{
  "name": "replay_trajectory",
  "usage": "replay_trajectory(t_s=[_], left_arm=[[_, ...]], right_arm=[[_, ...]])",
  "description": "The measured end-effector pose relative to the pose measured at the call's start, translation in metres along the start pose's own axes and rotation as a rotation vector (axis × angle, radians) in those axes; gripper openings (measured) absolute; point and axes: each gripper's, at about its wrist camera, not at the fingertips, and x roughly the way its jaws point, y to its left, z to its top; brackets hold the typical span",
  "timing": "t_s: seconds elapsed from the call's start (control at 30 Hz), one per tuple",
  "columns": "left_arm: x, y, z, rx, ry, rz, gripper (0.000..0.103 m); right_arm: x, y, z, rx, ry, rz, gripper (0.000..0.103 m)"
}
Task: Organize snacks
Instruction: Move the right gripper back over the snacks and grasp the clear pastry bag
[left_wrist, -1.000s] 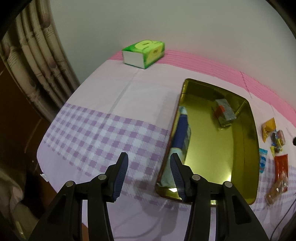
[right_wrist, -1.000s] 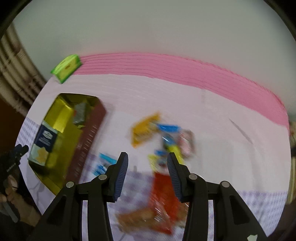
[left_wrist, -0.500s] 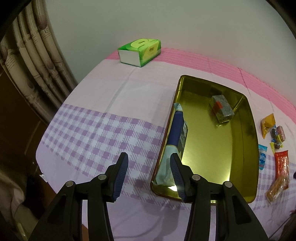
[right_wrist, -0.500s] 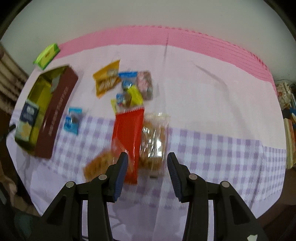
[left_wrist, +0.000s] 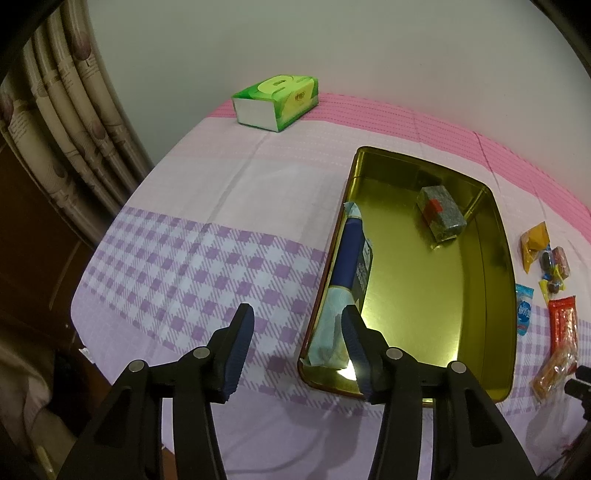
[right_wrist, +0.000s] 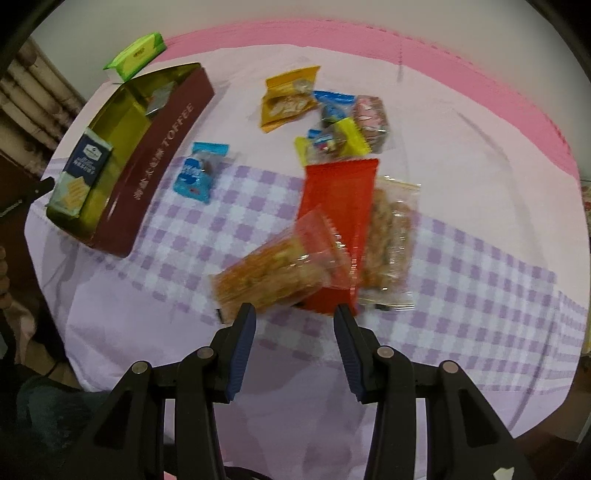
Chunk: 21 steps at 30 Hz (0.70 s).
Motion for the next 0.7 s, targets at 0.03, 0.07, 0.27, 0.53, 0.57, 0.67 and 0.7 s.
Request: replay_trajectory(t_s=[0.03, 0.07, 0.27, 0.53, 0.57, 0.67, 0.7], left_arm=[[0.0, 0.0, 0.0, 0.001, 0.002, 0.002, 0.051], [0.0, 0.0, 0.0, 0.001, 0.002, 0.003, 0.051], [0.001, 0.0, 0.0, 0.003, 0.003, 0.005, 0.051], [0.002, 0.0, 0.002, 0.0, 0.007, 0.012, 0.051], [0.002, 0.001, 0.001, 0.0, 0.008, 0.012, 0.051], [0.002, 0.0, 0.001, 0.001, 0.009, 0.01, 0.051], [0.002, 0.0, 0.002, 0.002, 0.01, 0.009, 0.051]], right_arm=[[0.001, 0.001, 0.001, 0.006, 0.005, 0.009, 0.042], [0.002, 0.001, 0.002, 0.008, 0.007, 0.014, 0.042], [0.015, 0.003, 0.019, 0.023, 0.002, 0.034, 0.042], [0.03, 0.024, 0.048, -0.015, -0.012, 0.053, 0.055], [0.032, 0.028, 0.051, -0.024, -0.013, 0.047, 0.055], [0.034, 0.034, 0.052, -0.046, -0.012, 0.02, 0.055], [0.035, 0.036, 0.051, -0.047, -0.009, 0.02, 0.055]])
